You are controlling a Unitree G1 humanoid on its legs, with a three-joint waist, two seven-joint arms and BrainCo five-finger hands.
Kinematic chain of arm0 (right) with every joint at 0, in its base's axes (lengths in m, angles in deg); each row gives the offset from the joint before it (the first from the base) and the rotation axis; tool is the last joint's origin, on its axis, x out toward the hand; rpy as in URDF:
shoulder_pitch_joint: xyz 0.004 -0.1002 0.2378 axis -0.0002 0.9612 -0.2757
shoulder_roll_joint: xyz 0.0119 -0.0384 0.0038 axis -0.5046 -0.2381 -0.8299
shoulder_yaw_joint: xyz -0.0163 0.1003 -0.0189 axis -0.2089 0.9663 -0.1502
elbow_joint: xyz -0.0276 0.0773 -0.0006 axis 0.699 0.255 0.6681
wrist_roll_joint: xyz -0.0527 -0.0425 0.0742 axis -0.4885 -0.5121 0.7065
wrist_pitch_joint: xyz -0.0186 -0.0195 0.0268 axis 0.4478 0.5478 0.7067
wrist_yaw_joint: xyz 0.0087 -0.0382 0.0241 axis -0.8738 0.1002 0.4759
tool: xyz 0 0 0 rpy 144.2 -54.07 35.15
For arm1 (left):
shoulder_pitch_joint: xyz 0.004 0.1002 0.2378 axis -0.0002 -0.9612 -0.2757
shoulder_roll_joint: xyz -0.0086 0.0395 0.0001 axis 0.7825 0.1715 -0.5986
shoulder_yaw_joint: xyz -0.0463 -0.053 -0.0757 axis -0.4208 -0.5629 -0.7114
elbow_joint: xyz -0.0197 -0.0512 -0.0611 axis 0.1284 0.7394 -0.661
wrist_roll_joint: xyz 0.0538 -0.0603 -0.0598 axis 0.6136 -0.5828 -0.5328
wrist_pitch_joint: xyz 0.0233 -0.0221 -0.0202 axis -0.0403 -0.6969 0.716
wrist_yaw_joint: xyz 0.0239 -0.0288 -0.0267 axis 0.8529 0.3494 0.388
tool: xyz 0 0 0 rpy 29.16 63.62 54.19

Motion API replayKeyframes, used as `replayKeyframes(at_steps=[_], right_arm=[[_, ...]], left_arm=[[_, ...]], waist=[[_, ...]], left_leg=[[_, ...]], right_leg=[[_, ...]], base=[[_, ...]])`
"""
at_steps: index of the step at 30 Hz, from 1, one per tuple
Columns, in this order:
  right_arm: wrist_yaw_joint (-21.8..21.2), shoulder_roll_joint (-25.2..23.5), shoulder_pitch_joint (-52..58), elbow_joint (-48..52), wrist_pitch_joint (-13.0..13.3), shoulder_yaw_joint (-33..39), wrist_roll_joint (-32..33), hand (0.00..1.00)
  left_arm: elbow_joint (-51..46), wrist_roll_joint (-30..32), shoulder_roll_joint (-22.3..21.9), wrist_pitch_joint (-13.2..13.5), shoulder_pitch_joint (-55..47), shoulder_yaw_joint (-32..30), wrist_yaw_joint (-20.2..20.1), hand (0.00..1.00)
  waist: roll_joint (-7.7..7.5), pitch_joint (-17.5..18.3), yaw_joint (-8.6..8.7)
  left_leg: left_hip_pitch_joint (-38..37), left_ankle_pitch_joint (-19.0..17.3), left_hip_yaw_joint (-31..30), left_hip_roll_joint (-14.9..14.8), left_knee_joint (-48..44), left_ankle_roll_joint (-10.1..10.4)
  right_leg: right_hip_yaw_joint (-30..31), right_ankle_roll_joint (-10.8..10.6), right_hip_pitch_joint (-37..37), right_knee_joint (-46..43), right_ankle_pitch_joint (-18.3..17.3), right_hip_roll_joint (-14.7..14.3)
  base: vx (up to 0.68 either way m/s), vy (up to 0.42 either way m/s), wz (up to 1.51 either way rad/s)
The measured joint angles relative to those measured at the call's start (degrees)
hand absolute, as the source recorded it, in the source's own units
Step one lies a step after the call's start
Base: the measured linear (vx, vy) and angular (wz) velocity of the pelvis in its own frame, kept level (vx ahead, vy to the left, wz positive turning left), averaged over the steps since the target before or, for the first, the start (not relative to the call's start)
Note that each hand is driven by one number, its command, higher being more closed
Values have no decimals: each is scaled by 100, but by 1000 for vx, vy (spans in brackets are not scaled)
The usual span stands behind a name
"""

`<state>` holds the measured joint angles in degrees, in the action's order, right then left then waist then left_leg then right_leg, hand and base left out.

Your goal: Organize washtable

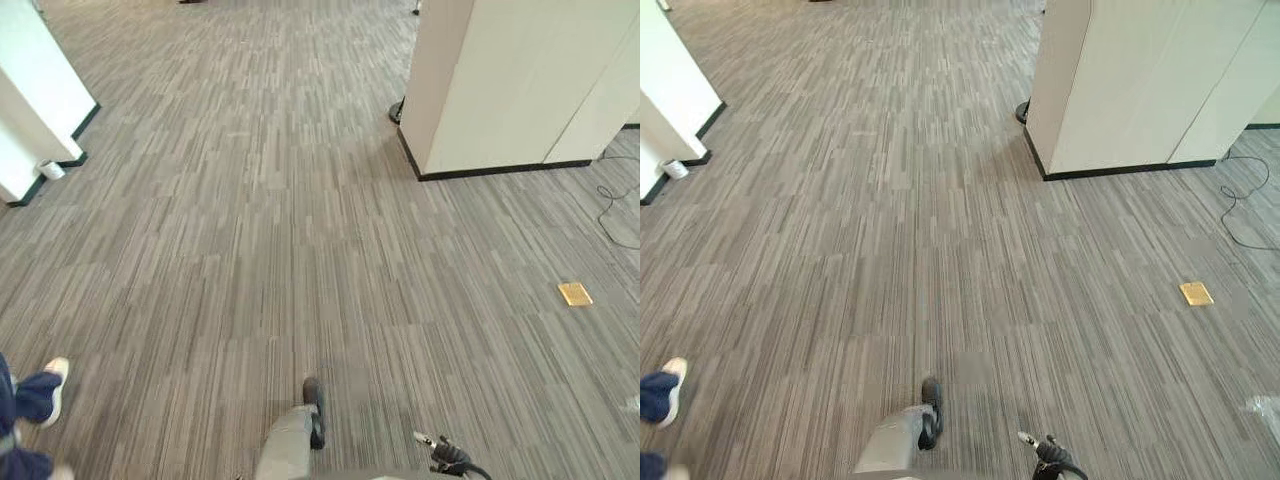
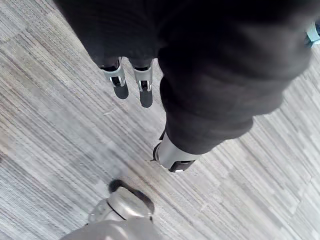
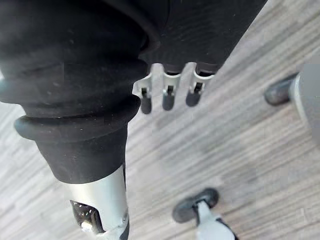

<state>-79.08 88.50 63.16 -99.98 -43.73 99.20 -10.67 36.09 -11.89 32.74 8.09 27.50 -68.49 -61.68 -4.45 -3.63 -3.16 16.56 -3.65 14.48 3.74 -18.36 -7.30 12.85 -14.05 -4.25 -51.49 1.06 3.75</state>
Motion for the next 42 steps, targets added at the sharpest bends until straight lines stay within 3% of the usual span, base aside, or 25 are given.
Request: replayKeyframes(at_steps=[2, 4, 8, 11, 13, 14, 15, 16, 18, 19, 21, 22, 23, 25, 27, 28, 30, 32, 34, 35, 37, 38, 39, 41, 42], right_arm=[[0, 28, 11, 124, 34, 115, 26, 0], [2, 166, 114, 415, 82, 119, 15, 0], [36, -38, 572, 700, 69, 339, -3, 0], [127, -62, 946, 840, -3, 230, 46, 0], [136, -58, 992, 894, -17, 35, 124, 0], [125, 10, 1045, 882, -45, -33, 172, 0], [116, 152, 1031, 913, -48, -117, 186, 0], [131, 187, 1025, 987, -46, -146, 186, 0], [141, 227, 982, 1295, -42, -172, 187, 0], [149, 238, 919, 1303, -48, -169, 184, 0], [203, 210, 836, 1283, -94, -257, 111, 0], [230, 210, 806, 1280, -95, -299, 96, 0], [266, 201, 643, 1280, -104, -403, -57, 0], [268, 187, 259, 1220, -128, -416, -176, 0], [256, 109, 79, 1224, -169, -650, -289, 0], [242, 53, -5, 1221, -169, -793, -339, 0], [230, 84, -170, 1107, -149, -851, -446, 0], [227, -11, -166, 955, -148, -896, -574, 0], [213, -96, -169, 734, -154, -825, -714, 0], [132, -147, -180, 538, -151, -834, -805, 0], [111, -126, -168, 319, -161, -843, -849, 0], [110, -100, -160, 340, -153, -836, -849, 0], [86, 6, -153, 415, -105, -828, -833, 0], [82, 94, -120, 628, -20, -781, -829, 0], [82, 85, -87, 822, 44, -644, -782, 0]], left_arm=[[-9, 1, -2, -11, 0, 128, 3, 0], [-53, -2, -10, -10, 142, 614, -9, 0], [-352, -19, -184, -4, 532, 716, -34, 0], [-418, 40, -392, -2, 718, 654, -28, 0], [-411, 141, -523, -1, 787, 463, -28, 0], [-354, 290, -614, -8, 829, 407, -23, 0], [-250, 360, -647, -55, 856, 422, -49, 0], [-252, 390, -658, -63, 859, 312, -36, 0], [-262, 383, -689, -124, 874, -214, -23, 0], [-298, 380, -679, -134, 869, -333, -43, 0], [-538, 428, -644, -142, 756, -398, -38, 0], [-586, 440, -632, -137, 721, -395, -39, 0], [-669, 445, -547, -123, 617, -329, -33, 0], [-663, 313, -509, -123, 478, -152, -29, 0], [-682, 309, -498, -93, 439, -25, -32, 0], [-688, 307, -479, -79, 400, 68, -35, 0], [-731, 311, -440, -36, 201, 93, -32, 0], [-564, 315, -362, -99, 5, -5, -20, 0], [-555, 320, -271, -90, -215, -80, -20, 0], [-493, 342, -87, -85, -267, -70, -8, 0], [-347, 521, 73, -120, -241, 106, -6, 0], [-338, 654, 111, -131, -135, 346, 1, 0], [-341, 804, 151, -128, -55, 654, 1, 0], [-243, 957, 236, -130, 146, 1129, 3, 0], [-184, 1020, 306, -138, 284, 1450, -28, 0]], waist=[[100, -78, 147], [339, -164, 345], [379, -173, 559], [470, -170, 653], [446, -193, 749], [500, -149, 814], [666, -97, 845], [755, -86, 843], [907, -130, 802], [896, -218, 735], [742, -320, 455], [710, -320, 434], [578, -324, 330], [619, -349, 222], [604, -353, 219], [604, -351, 199], [676, -329, 109], [447, -214, -144], [145, -58, -157], [-150, -3, -148], [-213, -12, -36], [-108, -114, 69], [76, -228, 128], [236, -287, 288], [314, -301, 397]], left_leg=[[-656, -283, -195, 163, 138, -3], [-1677, -548, -667, 232, 684, 34], [-2610, -1126, -1462, 173, 943, 51], [-3273, -1861, -1957, -148, 759, 99], [-3589, -2000, -2146, -285, 707, 193], [-3568, -2012, -2176, -429, 155, 249], [-3309, -1789, -2105, -685, -706, 515], [-3087, -1517, -2021, -781, -1236, 519], [-2173, 450, -1858, -1018, -3190, 708], [-1694, 564, -1543, -1326, -4235, 824], [-1051, 197, -983, -1750, -5437, 513], [-915, 96, -931, -1768, -5537, 536], [-320, -231, -757, -1750, -5523, 627], [315, -731, -425, -1748, -4284, 848], [550, -721, 74, -1592, -2382, 899], [590, -466, 202, -1336, -808, 1149], [883, -282, 39, -1247, 177, 1287], [815, 490, 94, -1115, -126, 869], [815, 457, 2, -793, -607, 380], [632, -41, 267, -615, -884, 297], [149, -579, 309, -421, -1057, 151], [-354, -831, 240, -335, -959, 161], [-921, -986, 211, -293, -676, 192], [-1773, -1057, 96, -262, 49, 236], [-2256, -1038, 20, -261, 512, 315]], right_leg=[[-329, 71, 528, -1165, -160, 80], [-1355, 841, 1412, -1616, -810, 352], [-1740, 915, 2616, -30, -1294, 179], [-1671, 1086, 2917, 2845, -834, -143], [-1572, 1183, 2973, 3316, -545, -174], [-1597, 1304, 2911, 2971, 251, -177], [-1792, 1469, 2870, 2523, 8, -343], [-1870, 1525, 2801, 2431, -203, -413], [-1915, 1741, 2278, 2520, -662, -645], [-1832, 1842, 1724, 2773, -821, -802], [-1549, 2022, 692, 3317, -959, -958], [-1495, 2041, 517, 3418, -987, -961], [-1240, 2016, 45, 3768, -1155, -935], [-961, 1948, -511, 4110, -1336, -859], [-937, 1885, -996, 4413, -1575, -668], [-930, 1826, -1277, 4518, -1792, -539], [-682, 1756, -1593, 4600, -2128, -445], [-275, 1639, -1720, 4283, -2284, -101], [139, 1547, -1198, 2858, -2228, 143], [453, 1024, -851, 1771, -1890, 248], [775, -105, -494, 356, -736, 104], [537, -140, -196, -588, -595, 61], [-85, 69, 260, -1290, -757, 178], [-1072, 718, 1035, -1638, -1166, 299], [-1526, 816, 1555, -1398, -1380, 250]], base=[[631, 194, 54], [691, 188, 85], [647, 1, 106], [808, -164, 78], [901, -258, 101], [953, -284, 99], [929, -291, 64], [908, -279, 25], [978, -276, -9], [854, -224, -28], [732, -192, -35], [781, -175, -48], [493, -75, -47], [595, -24, -64], [663, 110, -18], [628, 144, 1], [714, 261, -46], [713, 315, -99], [952, 477, -60], [858, 413, -24], [774, 334, -11], [801, 341, -7], [608, 258, -8], [549, 208, 3], [640, 181, 23]])
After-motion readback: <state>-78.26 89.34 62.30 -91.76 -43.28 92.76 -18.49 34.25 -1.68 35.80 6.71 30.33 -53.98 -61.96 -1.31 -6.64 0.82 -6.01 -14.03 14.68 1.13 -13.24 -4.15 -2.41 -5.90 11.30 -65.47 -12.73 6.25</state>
